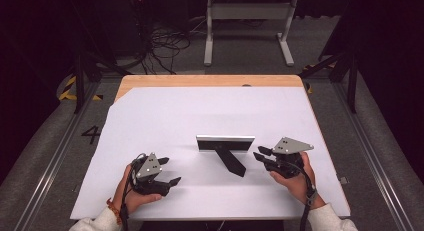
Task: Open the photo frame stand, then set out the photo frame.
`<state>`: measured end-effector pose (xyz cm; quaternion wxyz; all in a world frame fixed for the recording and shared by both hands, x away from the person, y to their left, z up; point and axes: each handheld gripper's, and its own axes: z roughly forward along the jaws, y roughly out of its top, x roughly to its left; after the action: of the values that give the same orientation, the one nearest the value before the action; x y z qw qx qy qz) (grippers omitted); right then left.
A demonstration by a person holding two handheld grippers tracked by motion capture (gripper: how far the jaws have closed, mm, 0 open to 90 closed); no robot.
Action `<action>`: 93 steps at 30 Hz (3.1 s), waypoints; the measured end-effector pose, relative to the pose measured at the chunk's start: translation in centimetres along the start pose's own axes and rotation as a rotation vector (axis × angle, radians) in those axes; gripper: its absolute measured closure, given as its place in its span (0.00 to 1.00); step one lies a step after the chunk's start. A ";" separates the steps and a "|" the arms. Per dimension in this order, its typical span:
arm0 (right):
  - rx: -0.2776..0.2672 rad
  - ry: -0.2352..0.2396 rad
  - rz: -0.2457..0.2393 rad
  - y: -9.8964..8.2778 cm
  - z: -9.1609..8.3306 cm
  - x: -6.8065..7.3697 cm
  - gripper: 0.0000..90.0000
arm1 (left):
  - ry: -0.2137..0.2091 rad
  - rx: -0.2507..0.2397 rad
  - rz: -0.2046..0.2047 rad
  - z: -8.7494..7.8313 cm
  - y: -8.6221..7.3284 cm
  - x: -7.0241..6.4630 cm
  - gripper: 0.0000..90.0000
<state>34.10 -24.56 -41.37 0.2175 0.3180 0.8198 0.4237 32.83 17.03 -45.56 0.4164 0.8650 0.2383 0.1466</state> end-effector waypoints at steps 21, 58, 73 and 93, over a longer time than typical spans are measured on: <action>-0.025 -0.016 0.015 0.4 -0.3 0.2 0.71 | -0.001 0.001 -0.003 0.2 0.3 0.4 0.23; -0.099 -0.034 0.009 1.9 1.0 1.1 0.86 | -0.173 -0.215 0.055 4.1 8.4 2.8 0.67; -0.088 -0.034 0.014 1.9 1.6 0.8 0.88 | -0.184 -0.200 0.088 3.0 8.1 2.5 0.81; -0.050 -0.083 0.023 3.4 3.9 1.0 0.88 | -0.111 -0.166 0.148 1.6 7.4 0.6 0.86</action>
<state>37.00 -20.13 -40.76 0.2543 0.3391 0.7955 0.4329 36.17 12.32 -40.61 0.4874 0.8495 0.1376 0.1481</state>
